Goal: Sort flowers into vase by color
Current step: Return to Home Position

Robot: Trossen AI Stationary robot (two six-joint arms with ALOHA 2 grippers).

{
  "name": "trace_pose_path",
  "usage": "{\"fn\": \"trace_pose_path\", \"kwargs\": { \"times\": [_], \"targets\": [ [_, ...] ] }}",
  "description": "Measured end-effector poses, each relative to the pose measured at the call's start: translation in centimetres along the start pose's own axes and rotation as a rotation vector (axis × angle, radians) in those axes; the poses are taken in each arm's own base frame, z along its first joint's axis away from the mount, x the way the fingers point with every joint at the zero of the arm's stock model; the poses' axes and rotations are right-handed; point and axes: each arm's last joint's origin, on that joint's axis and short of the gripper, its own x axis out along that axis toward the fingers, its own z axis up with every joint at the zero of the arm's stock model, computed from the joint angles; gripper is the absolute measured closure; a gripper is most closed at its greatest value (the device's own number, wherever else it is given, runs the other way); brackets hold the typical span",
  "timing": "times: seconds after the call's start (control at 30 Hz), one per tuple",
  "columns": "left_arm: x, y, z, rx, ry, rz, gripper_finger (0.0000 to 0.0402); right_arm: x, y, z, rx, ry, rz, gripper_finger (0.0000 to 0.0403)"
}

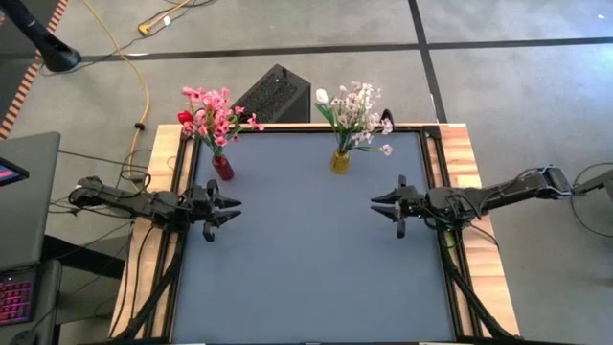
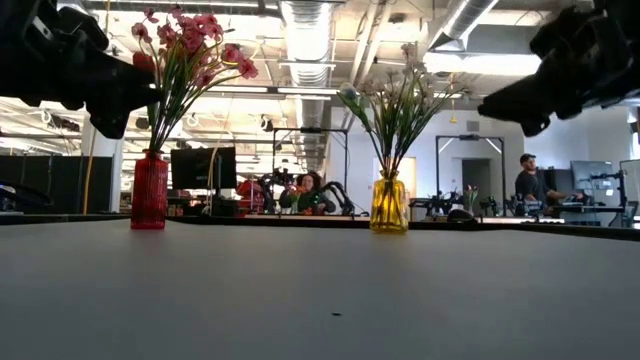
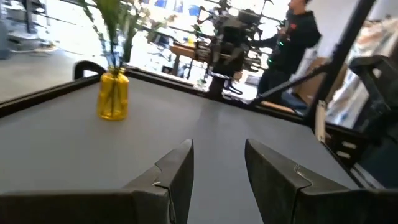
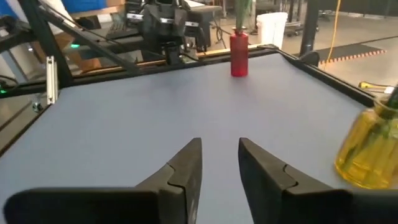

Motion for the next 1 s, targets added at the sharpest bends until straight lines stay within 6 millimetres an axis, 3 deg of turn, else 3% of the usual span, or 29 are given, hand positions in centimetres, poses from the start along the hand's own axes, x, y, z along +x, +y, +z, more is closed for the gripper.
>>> {"fn": "trace_pose_path", "kwargs": {
  "times": [0.3, 0.67, 0.83, 1.0],
  "targets": [
    [0.0, -0.2, -0.1, 0.040, 0.021, -0.064, 0.0269, -0.6, -1.0, -2.0, 0.027, -0.090, 0.103, 0.0318],
    [0.0, -0.2, -0.1, 0.092, 0.025, -0.090, 0.0269, -0.5, -1.7, -2.2, 0.015, -0.056, 0.163, 0.0383],
    [0.0, -0.3, -0.1, 0.076, 0.028, -0.099, 0.0269, -0.4, -2.4, -2.3, 0.017, -0.042, 0.173, 0.0382],
    [0.0, -0.2, -0.2, 0.076, 0.030, -0.094, 0.0269, -0.3, -3.3, -2.4, 0.022, -0.034, 0.063, 0.0359]
  ]
}}
